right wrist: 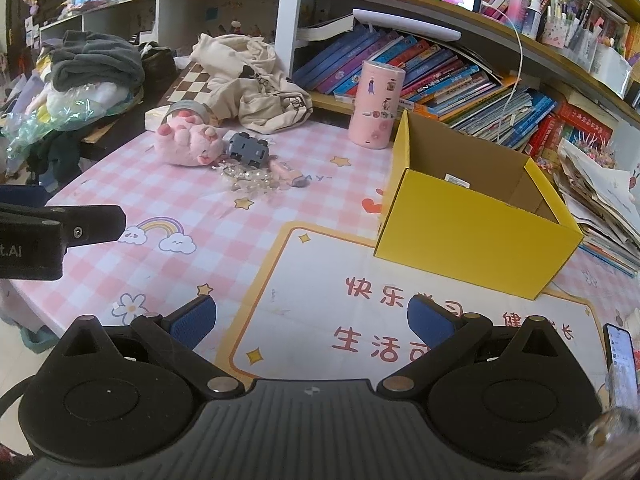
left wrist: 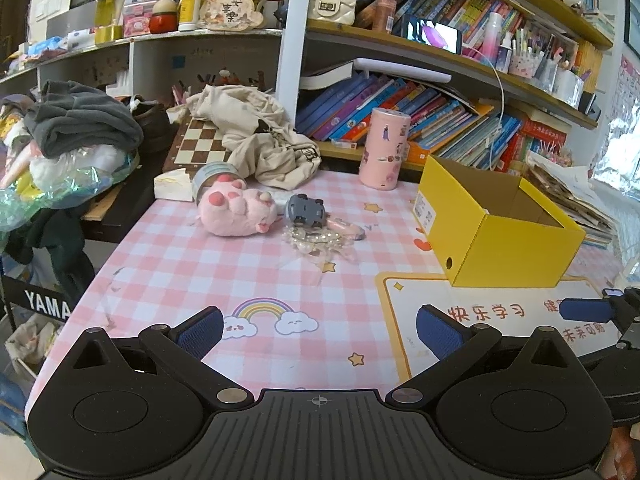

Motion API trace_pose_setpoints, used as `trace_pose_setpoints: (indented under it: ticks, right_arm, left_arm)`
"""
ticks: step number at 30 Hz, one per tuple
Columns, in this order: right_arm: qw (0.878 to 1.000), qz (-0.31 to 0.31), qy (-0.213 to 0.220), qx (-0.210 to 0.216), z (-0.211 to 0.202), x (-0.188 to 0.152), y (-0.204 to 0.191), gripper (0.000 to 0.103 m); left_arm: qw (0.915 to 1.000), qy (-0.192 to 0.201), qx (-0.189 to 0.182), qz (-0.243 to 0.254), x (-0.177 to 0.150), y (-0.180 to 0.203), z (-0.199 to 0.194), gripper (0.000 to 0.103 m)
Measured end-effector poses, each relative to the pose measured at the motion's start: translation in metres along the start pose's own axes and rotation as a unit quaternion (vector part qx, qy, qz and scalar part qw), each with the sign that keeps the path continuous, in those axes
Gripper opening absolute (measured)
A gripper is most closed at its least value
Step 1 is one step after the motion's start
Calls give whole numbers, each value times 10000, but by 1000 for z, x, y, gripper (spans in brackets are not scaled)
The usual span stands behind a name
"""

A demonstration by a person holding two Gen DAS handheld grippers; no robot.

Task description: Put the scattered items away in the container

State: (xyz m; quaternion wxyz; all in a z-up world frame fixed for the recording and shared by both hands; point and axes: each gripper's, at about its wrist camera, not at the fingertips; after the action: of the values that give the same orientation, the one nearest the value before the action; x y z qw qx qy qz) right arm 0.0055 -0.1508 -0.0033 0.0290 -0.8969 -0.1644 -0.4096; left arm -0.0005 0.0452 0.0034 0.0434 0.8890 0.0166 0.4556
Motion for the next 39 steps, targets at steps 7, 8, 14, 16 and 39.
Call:
trace_pose_setpoints:
  ticks: [7, 8, 14, 16, 39]
  right_arm:
    - [10000, 33, -5, -58, -1, 0, 0, 103]
    - [10000, 44, -6, -64, 0, 0, 0, 103]
    - [10000, 23, -2, -45, 1, 1, -3, 103]
    - [10000, -5, -9, -23, 2, 2, -5, 103]
    - [9986, -386, -182, 323, 26, 22, -22, 103]
  left_arm:
    - [10000, 15, -52, 35, 0, 0, 0, 103]
    - [10000, 18, -57, 43, 0, 0, 0, 103]
    - [10000, 9, -24, 25, 0, -3, 1, 103]
    - [10000, 5, -2, 2, 0, -5, 1, 103]
    - [9988, -276, 194, -366, 1, -24, 15, 103]
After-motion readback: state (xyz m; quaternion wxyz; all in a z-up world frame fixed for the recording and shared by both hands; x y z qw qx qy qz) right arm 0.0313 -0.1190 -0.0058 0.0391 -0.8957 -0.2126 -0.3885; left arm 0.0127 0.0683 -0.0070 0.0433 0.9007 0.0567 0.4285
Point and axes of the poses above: each gripper's, at about its wrist camera, not at the fingertips, and z roughly the way its jaws point, y to its right, x to its top, and after that the axes turned 3 degrees about x, right-handed
